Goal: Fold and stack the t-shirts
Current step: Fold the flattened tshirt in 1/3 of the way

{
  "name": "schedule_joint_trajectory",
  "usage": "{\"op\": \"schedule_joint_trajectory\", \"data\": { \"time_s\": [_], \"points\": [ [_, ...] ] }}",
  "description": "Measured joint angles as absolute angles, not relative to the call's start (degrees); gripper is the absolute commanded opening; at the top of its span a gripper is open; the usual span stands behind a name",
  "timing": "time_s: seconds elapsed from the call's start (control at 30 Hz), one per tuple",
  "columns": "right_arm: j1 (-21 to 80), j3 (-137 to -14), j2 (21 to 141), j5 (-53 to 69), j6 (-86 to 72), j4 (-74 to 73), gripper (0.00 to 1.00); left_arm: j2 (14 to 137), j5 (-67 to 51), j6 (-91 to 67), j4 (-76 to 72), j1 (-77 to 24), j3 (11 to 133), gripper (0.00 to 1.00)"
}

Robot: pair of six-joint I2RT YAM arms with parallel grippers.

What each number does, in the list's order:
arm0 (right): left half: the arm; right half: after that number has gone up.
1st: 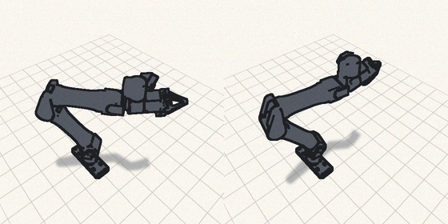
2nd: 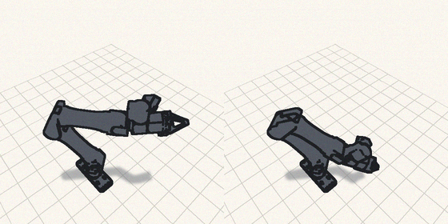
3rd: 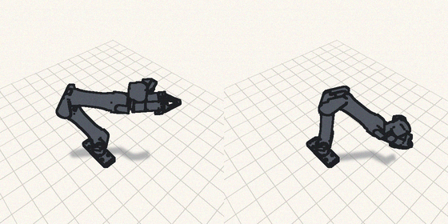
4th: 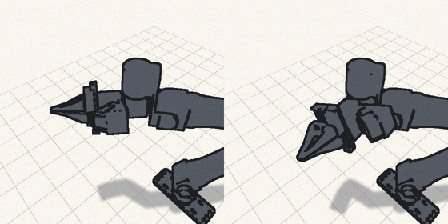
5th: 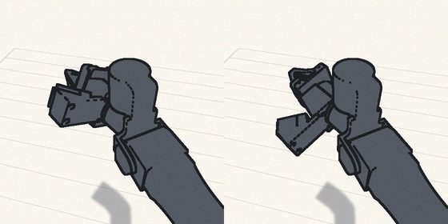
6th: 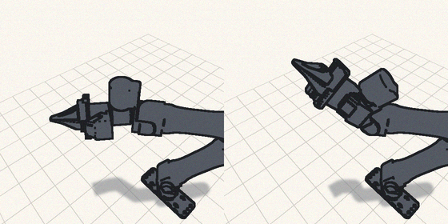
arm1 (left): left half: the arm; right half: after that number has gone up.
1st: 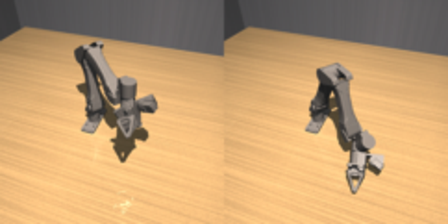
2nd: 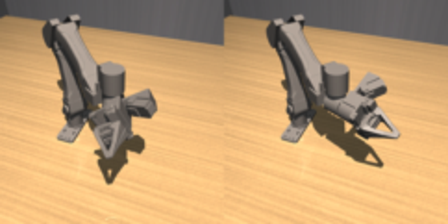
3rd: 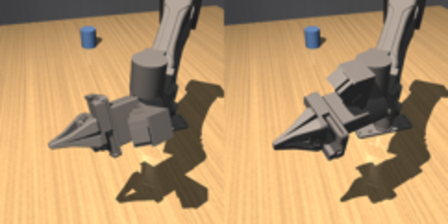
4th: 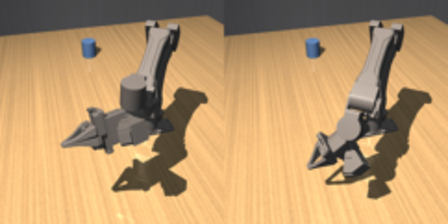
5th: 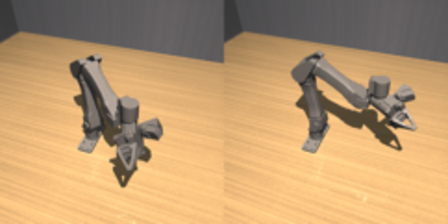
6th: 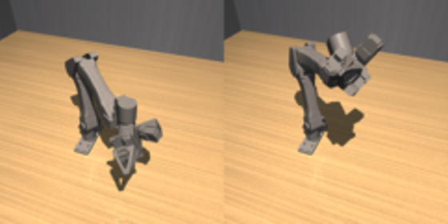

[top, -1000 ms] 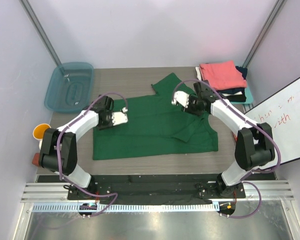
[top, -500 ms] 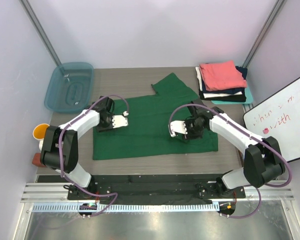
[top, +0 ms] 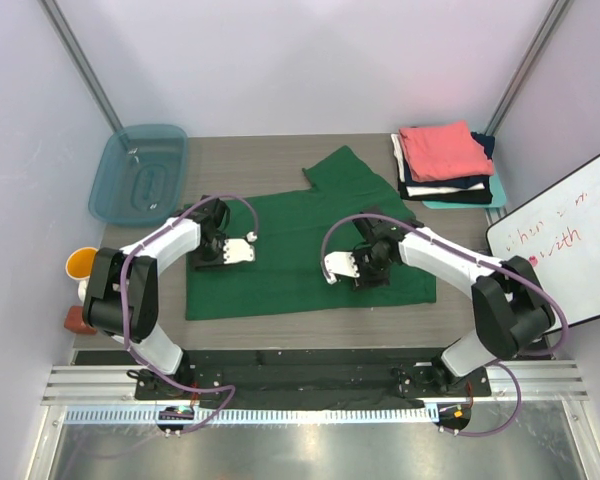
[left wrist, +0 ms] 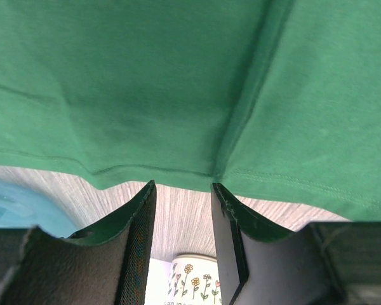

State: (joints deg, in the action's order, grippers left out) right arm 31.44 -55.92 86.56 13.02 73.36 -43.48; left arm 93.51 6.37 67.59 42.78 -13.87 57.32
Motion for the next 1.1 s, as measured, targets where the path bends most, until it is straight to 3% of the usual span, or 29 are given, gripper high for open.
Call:
{"op": "schedule_joint_trajectory", "data": {
  "time_s": [0.37, 0.47, 0.57, 0.67, 0.77, 0.9, 1.1],
  "points": [
    [31.4, -55.5, 91.2, 12.1, 71.2, -37.5, 0.51, 93.5, 6.4, 68.4, 45.5, -13.9, 57.3, 0.41],
    [31.4, -55.4, 91.7, 11.9, 71.0, -36.5, 0.42, 93.5, 6.4, 68.6, 46.2, -13.8, 57.3, 0.41],
    [31.4, -55.3, 91.9, 11.7, 70.7, -36.0, 0.22, 93.5, 6.4, 69.1, 46.6, -13.8, 57.3, 0.41],
    [31.4, -55.3, 91.9, 11.4, 70.5, -35.6, 0.1, 93.5, 6.3, 69.3, 47.1, -13.8, 57.4, 0.41],
    [31.4, -55.3, 91.9, 10.6, 70.5, -35.3, 0.02, 93.7, 6.3, 69.3, 47.6, -13.8, 57.8, 0.41],
    [31.4, -55.4, 91.9, 9.6, 70.7, -35.2, 0.03, 94.0, 6.3, 69.3, 47.7, -13.8, 58.2, 0.42],
    [31.4, -61.1, 91.9, 8.7, 71.1, -40.1, 0.27, 94.1, 6.3, 69.2, 47.7, -13.8, 58.2, 0.42]
  ]
}}
